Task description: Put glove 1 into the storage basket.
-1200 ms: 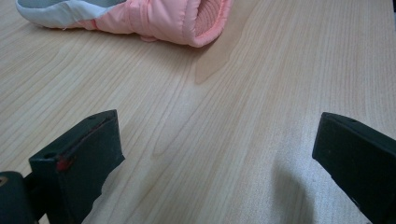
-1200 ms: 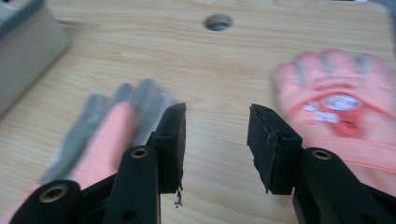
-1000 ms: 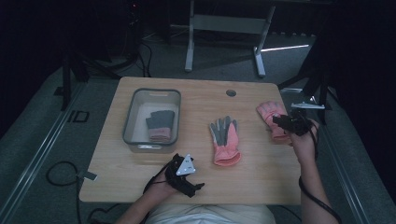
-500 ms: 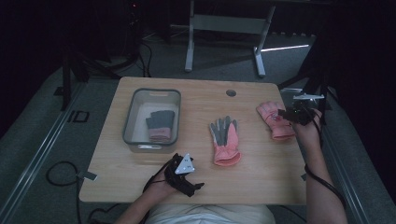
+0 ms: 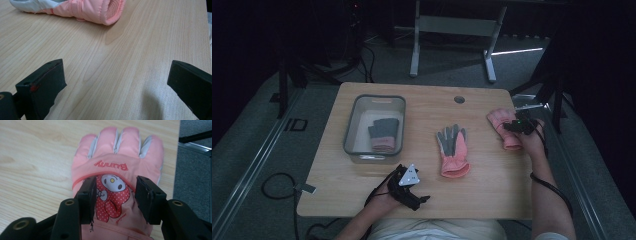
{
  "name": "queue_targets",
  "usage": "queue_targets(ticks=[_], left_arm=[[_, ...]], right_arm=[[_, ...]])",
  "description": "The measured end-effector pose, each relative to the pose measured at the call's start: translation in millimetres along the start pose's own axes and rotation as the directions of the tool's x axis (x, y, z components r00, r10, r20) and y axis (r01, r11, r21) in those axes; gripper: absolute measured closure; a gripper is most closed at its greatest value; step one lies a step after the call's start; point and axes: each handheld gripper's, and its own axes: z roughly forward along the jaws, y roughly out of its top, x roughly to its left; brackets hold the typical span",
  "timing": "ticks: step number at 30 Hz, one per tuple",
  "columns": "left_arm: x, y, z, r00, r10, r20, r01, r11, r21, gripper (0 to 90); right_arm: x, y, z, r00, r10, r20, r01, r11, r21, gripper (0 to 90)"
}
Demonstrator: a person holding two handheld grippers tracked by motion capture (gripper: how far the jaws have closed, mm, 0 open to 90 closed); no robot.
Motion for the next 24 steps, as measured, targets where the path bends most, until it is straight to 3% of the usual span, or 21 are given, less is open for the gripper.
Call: queue_targets(ticks=[3,7,10,11,15,17,20,24], left_arm=[[-0.2,-0.2,0.1,1.0,0.0,0.0,0.0,1.0,0.0,1.2],[0.1,-0.4,-0.1,1.0,-0.003,0.0,0.003,1.0,-0.007,1.1],[0.4,-0.4,0.5,1.0,0.0,-0.002,0.0,1.0,-0.003,1.2],[0.5,-0.4,0.7,1.0,0.0,-0.002,0.0,1.0,-0.002,1.1],[0.9,-0.5,0.8,1.0,-0.002,-0.004,0.002,1.0,0.0,1.2],[0.6,-0.6,0.6,1.0,-0.002,-0.002,0.002,1.0,-0.003,1.2],[0.3,-0.7,0.5,1.0,-0.001,0.005,0.001,1.0,-0.004,1.1],[1.4,-0.9,0.0,1.0,-0.006,0.003,0.006,0.9999,-0.008,1.1]], right_arm=[[1.8,-1.5,5.6,1.0,-0.008,0.001,0.008,1.0,0.013,55.3],[4.7,-0.3,8.3,1.0,0.002,0.005,-0.002,0.999,0.033,67.2],[4.8,2.0,7.8,0.9995,0.028,0.011,-0.028,0.998,0.048,75.5],[5.5,2.6,7.2,0.998,0.06,0.02,-0.061,0.997,0.055,79.1],[8.3,4.8,3.7,0.9955,0.085,0.042,-0.087,0.994,0.06,84.8],[11.5,6.8,-7.8,0.9913,0.105,0.08,-0.108,0.994,0.029,86.4],[17.8,8.4,-25.2,0.9884,0.139,0.06,-0.14,0.99,-0.002,86.4],[31.3,11.0,-53.2,0.9881,0.138,0.068,-0.135,0.99,-0.042,86.5]])
